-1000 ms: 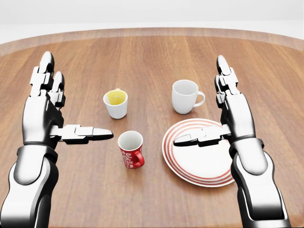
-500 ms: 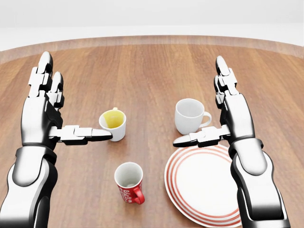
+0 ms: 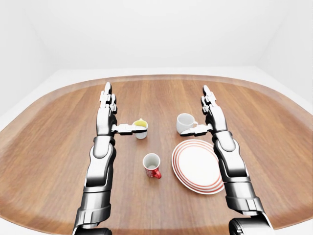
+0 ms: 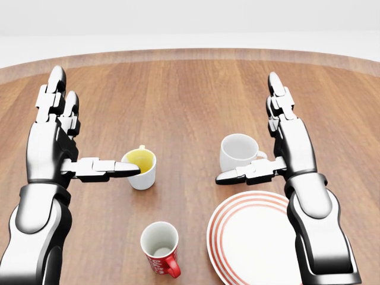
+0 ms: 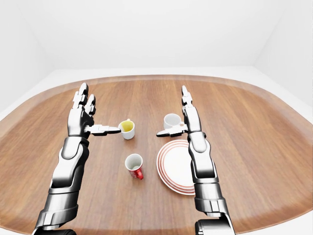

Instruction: Pick up the red mug and put it on the plate

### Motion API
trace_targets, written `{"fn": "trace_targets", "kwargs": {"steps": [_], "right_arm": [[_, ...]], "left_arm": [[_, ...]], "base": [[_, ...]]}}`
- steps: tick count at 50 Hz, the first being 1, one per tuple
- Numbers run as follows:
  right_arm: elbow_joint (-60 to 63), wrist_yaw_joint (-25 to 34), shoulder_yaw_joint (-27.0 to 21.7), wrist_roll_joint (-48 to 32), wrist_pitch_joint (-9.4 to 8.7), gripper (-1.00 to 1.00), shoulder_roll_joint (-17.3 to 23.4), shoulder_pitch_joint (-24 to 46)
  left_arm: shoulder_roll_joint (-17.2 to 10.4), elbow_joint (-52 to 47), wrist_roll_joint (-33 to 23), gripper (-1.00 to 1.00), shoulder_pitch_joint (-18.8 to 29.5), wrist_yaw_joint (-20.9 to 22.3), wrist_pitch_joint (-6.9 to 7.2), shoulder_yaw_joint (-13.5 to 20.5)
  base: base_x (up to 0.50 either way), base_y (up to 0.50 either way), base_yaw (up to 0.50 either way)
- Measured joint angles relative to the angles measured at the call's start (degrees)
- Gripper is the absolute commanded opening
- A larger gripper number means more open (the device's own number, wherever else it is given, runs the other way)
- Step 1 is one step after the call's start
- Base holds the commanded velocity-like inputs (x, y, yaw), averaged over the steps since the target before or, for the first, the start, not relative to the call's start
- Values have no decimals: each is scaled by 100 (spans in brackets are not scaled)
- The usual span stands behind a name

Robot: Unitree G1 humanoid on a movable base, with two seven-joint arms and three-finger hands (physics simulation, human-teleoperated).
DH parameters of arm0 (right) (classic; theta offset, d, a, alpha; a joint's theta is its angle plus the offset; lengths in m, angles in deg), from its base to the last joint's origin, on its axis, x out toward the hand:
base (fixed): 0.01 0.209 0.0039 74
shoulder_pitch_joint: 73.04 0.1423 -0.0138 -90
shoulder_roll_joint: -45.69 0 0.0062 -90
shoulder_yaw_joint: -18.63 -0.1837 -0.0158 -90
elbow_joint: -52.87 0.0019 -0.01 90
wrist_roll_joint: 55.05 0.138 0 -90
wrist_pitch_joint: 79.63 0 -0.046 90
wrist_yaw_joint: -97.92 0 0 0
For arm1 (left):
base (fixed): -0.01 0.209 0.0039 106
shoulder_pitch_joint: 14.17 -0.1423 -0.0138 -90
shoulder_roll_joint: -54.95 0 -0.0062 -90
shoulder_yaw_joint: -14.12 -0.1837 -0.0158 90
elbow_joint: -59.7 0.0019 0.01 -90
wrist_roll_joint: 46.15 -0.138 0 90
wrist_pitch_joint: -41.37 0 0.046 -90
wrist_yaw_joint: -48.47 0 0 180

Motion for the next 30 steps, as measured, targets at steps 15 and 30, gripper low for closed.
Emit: {"fn": "trace_targets", "kwargs": {"steps": [15, 30], "right_arm": [[-15, 19, 6, -17, 0, 100, 10, 40], [-556, 254, 94, -349, 0, 100, 124, 445]], "left_arm": [[-9, -50, 17, 100, -8, -2, 0, 14], [-40, -21, 51, 100, -20, 1, 0, 53]], "base": [[34, 0, 0], [7, 0, 0]]}}
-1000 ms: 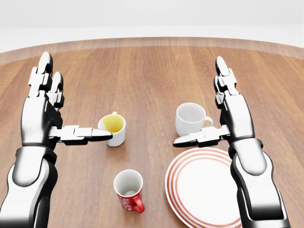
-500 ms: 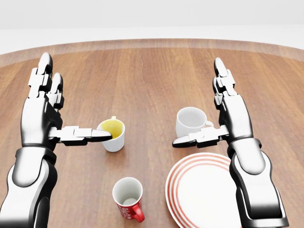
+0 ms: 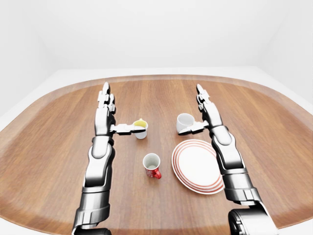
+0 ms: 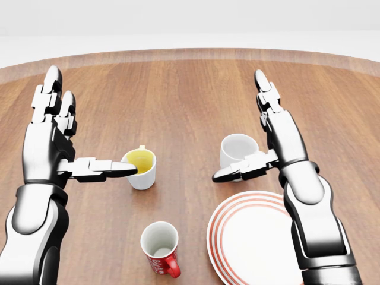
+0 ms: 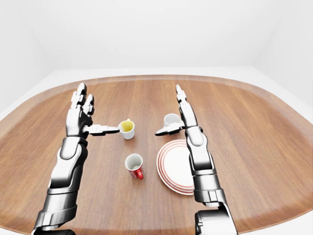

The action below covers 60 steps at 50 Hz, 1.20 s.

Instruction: Pick up the red mug and put it on the plate

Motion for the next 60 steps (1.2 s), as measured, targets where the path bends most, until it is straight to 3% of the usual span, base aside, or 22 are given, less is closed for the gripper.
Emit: {"fn": "trace_targets", "kwargs": {"steps": [14, 35, 60], "right_arm": [[-1102, 289, 160, -620, 0, 100, 16, 736], [-2617, 522, 478, -1423, 0, 100, -316, 1648], [-4821, 365, 718, -2082, 0, 100, -809, 2574]], "left_arm": [[-29, 5, 22, 100, 14, 2, 0, 23], [-51, 75, 31, 100, 39, 9, 0, 38], [-63, 166, 35, 100, 86, 19, 0, 40]], "base": [[0, 0, 0], [0, 0, 0], [0, 0, 0]]}}
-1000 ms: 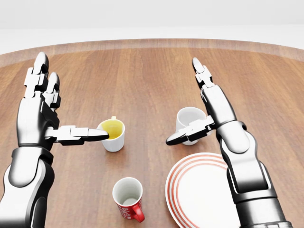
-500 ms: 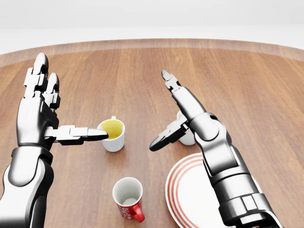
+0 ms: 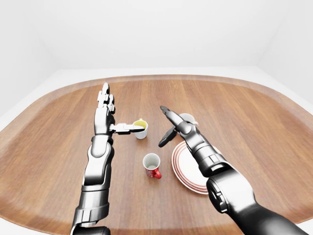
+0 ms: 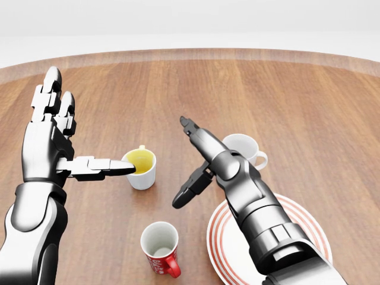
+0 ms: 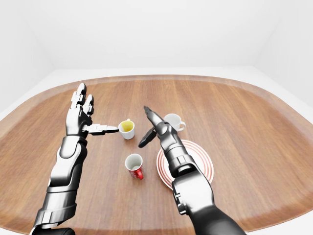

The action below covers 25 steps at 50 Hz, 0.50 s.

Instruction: Pick up the red mug and put it on the plate

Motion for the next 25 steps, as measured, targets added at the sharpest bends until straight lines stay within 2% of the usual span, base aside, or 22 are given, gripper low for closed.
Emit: {"fn": "trace_targets", "kwargs": {"steps": [25], "right_arm": [[-819, -78, 116, -453, 0, 100, -381, 263]], "left_arm": [[-18, 35, 34, 100, -8, 17, 0, 25]], "base": [[0, 0, 0]]}}
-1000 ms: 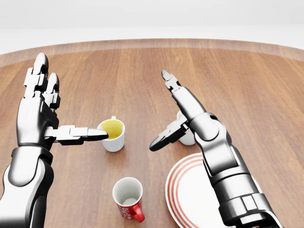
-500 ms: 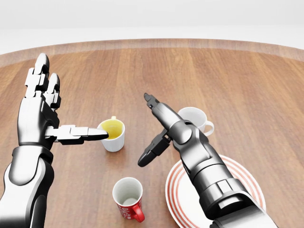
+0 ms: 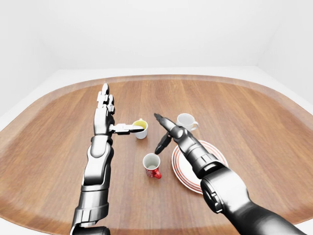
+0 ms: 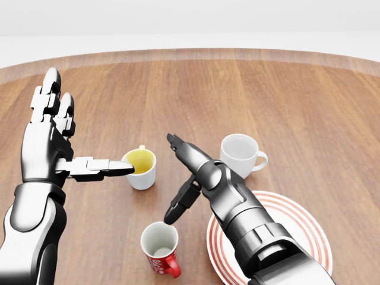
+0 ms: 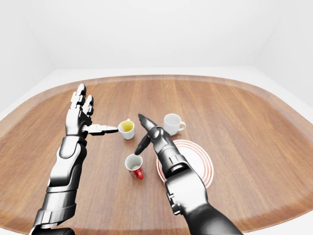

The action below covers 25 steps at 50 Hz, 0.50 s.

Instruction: Pick up the red mug and put it on the plate

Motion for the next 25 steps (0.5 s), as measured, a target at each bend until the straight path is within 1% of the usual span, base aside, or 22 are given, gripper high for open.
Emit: {"fn": "trace_targets", "kwargs": {"steps": [25], "right_arm": [[-502, -110, 68, -350, 35, 100, -343, -162]], "left_arm": [[-16, 12, 32, 100, -26, 8, 0, 18]], "base": [[0, 0, 0]]}}
